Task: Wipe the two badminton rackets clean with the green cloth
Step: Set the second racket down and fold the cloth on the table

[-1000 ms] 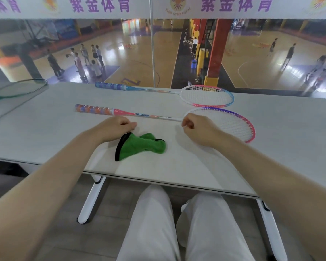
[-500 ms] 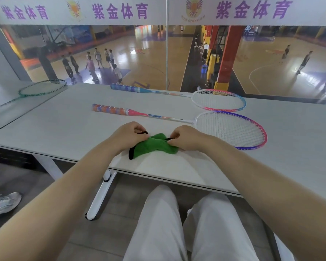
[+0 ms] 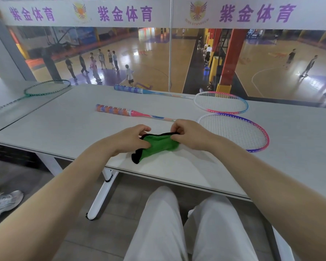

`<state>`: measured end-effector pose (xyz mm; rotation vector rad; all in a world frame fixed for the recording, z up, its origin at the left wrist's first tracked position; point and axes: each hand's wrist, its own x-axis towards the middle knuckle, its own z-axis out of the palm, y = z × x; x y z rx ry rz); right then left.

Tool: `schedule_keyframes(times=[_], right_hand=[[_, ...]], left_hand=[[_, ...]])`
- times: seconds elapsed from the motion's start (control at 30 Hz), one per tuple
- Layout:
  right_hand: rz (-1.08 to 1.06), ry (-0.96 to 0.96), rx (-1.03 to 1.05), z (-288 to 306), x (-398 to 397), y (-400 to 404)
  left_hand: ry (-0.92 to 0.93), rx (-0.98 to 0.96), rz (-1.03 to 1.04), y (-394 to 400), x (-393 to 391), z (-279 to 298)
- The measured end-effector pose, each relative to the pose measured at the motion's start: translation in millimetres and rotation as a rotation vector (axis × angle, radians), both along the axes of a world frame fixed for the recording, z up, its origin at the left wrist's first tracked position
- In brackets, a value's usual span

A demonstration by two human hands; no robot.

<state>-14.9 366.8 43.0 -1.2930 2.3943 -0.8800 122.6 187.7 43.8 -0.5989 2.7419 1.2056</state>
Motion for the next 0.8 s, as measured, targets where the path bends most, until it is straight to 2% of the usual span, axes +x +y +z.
schedule_keyframes(times=[0.27,0.4,0.7,0.8], right_hand=[[0.127,-0.086,-0.172,2,6,2],[0.123,-0.068,-0.220,0,7,2],[0.158,-0.160,-0.184,-2,8,5],[0.151,-0.118,-0.110,0,7,7]], left_hand=[[0.075,-0.084,-0.180,17,4,2],[0.106,-0.114,-0.182,22,2,3],[0.031,-0.259,-0.217,22,7,4],[0.048,-0.317,-0.198,19,10,5]])
